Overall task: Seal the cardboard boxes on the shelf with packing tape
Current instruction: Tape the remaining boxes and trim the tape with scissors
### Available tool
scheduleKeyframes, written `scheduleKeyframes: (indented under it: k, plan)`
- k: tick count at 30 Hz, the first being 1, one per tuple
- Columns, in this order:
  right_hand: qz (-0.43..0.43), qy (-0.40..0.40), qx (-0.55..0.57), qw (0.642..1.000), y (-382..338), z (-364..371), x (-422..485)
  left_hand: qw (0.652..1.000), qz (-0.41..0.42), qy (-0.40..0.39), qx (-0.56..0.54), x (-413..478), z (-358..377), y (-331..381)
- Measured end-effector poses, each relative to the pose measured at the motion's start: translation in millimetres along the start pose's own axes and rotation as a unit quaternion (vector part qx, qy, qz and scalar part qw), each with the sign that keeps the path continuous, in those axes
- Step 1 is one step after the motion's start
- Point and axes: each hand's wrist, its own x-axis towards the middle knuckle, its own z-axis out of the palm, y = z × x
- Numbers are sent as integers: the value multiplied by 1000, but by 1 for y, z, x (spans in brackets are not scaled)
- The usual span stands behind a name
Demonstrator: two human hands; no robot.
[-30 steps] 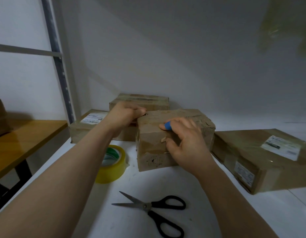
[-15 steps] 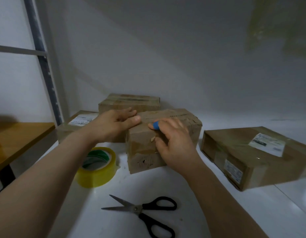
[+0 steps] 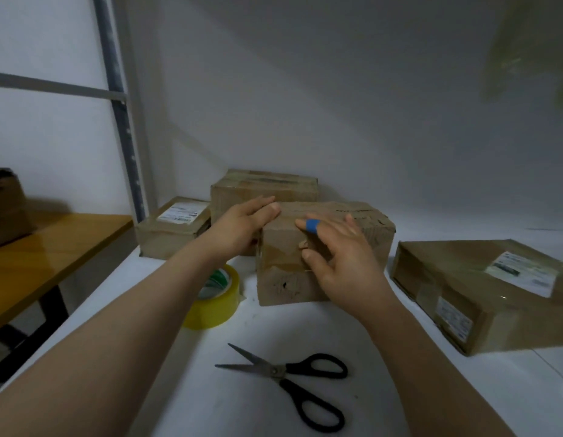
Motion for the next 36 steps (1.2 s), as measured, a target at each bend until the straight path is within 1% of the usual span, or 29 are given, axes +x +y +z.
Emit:
scheduleKeyframes:
  k: [2,3,4,6,7,8,9,10,12,15,17,19,20,22,24,26,29,30,33,34,36]
  plan:
    - [4,-1,-11,1000,1,1,1,998,31,38,46,-5,-3,-1]
    - [9,8,-13,1000,0,3,0,995,34,72,67,-7,-7,-4]
    - [8,26,-11,1000,-2,4,-2,990,22,115,79,-8,-12,-7]
    - [-19,98,-9,995,-9,6,-5,976,-23,199,84,-12,-28,-14]
    - [-38,134,-10,990,-15,6,-6,969,-45,227,82,-16,-36,-16]
    - [-56,150,-9,987,-22,7,-6,964,-61,244,84,-20,-41,-16]
    - [-74,144,-4,987,-29,9,-6,961,-73,247,103,-24,-46,-15]
    - [-89,120,3,989,-37,11,-6,958,-85,237,136,-29,-50,-15]
    - [-114,55,5,992,-52,21,-5,952,-127,182,210,-36,-55,-16]
    - [-139,-15,3,990,-65,36,-4,946,-195,82,245,-47,-58,-19]
    - [-138,-46,24,989,-68,41,-3,939,-210,39,271,-56,-59,-22]
    - [-112,-72,44,990,-66,45,-4,928,-214,14,304,-63,-57,-28]
    - [-84,-85,60,991,-63,46,-5,927,-214,14,309,-65,-57,-32]
    - [-6,-105,112,988,-59,45,-10,930,-222,41,291,-67,-59,-39]
    - [75,-129,163,975,-55,39,-15,926,-227,65,295,-69,-59,-40]
    - [135,-162,189,959,-52,34,-18,916,-226,74,322,-69,-57,-39]
    - [179,-202,198,942,-51,28,-21,898,-229,75,368,-72,-50,-33]
    - [195,-211,208,935,-51,28,-21,897,-223,79,374,-72,-49,-30]
    - [249,-244,254,902,-48,30,-22,918,-187,120,329,-71,-60,-10]
    - [259,-251,278,891,-48,32,-23,928,-176,137,298,-72,-66,-3]
    - [256,-236,340,874,-52,33,-19,954,-162,162,192,-74,-75,9]
